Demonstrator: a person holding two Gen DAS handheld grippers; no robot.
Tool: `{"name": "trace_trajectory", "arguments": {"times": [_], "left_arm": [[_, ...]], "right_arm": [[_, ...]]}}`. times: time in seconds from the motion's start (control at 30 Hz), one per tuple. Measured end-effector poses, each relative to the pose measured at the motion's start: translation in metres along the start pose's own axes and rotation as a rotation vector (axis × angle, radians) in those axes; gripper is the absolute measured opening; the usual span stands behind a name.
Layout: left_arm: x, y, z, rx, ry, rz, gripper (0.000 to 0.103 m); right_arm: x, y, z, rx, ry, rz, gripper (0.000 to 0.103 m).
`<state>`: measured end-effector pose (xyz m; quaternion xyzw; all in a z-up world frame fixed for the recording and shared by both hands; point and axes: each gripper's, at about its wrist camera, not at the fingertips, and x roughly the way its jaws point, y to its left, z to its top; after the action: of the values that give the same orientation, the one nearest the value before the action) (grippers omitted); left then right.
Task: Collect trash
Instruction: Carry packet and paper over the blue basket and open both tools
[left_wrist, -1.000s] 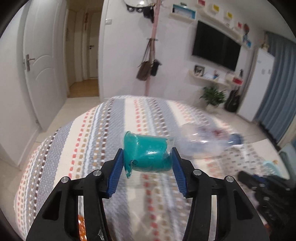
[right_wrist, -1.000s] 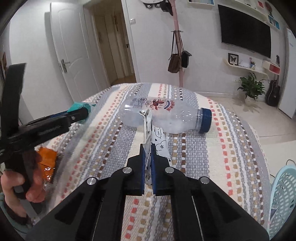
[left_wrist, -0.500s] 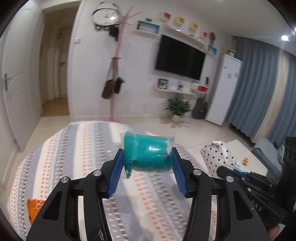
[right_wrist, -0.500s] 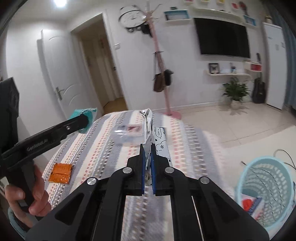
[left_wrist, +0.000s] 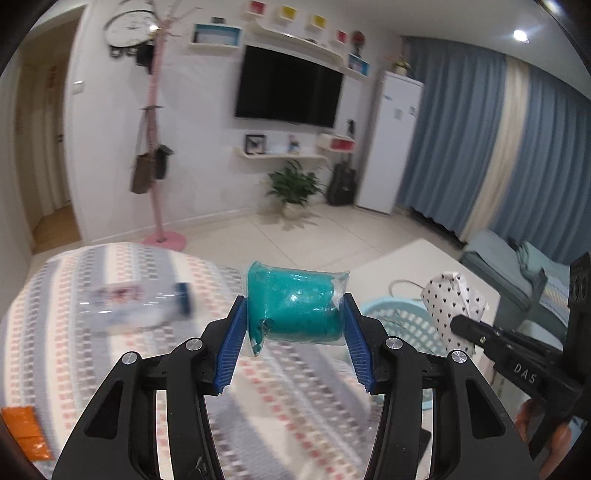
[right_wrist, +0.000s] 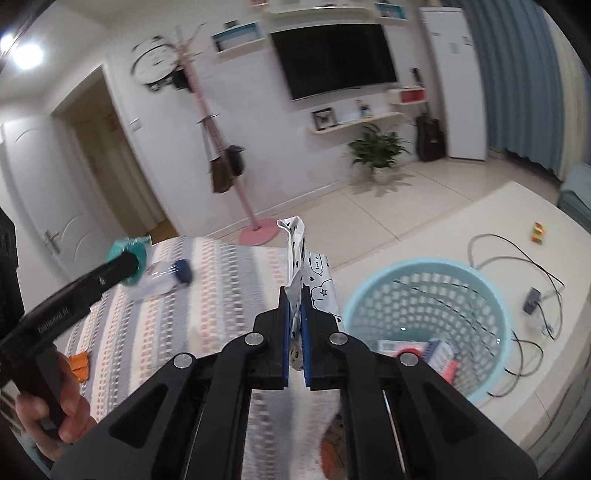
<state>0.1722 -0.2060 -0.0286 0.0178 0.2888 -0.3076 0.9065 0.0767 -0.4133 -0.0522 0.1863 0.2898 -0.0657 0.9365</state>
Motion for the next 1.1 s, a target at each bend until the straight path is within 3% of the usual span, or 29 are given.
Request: {"name": "trace_trajectory", "arguments": {"times": [0.3,0.5,0.9,1.1], "left_arm": [[0.059,-0.051,-0.007,0.028,0.109,-0.106,0.049],[0.093,-0.073,-0.018,0.045,0.192,-0.096,0.049],[0.142,-0.122,-0.034,0.094,0.303,-0.152,0.051],[0.151,-0.128,-0.038,0.082,0.324,-0.173,0.063]], "right_arm": [[0.0,-0.066,-0.007,0.108,0.018,-0.072,0.004],[-0.002,-0.097,-0.014,0.174,-0.004,-0.109,0.004],[0.023,-0.158,-0.04,0.271,0.067,-0.19,0.004],[0.034,-0.167,-0.043,0.271,0.093,-0.191,0.008]]}}
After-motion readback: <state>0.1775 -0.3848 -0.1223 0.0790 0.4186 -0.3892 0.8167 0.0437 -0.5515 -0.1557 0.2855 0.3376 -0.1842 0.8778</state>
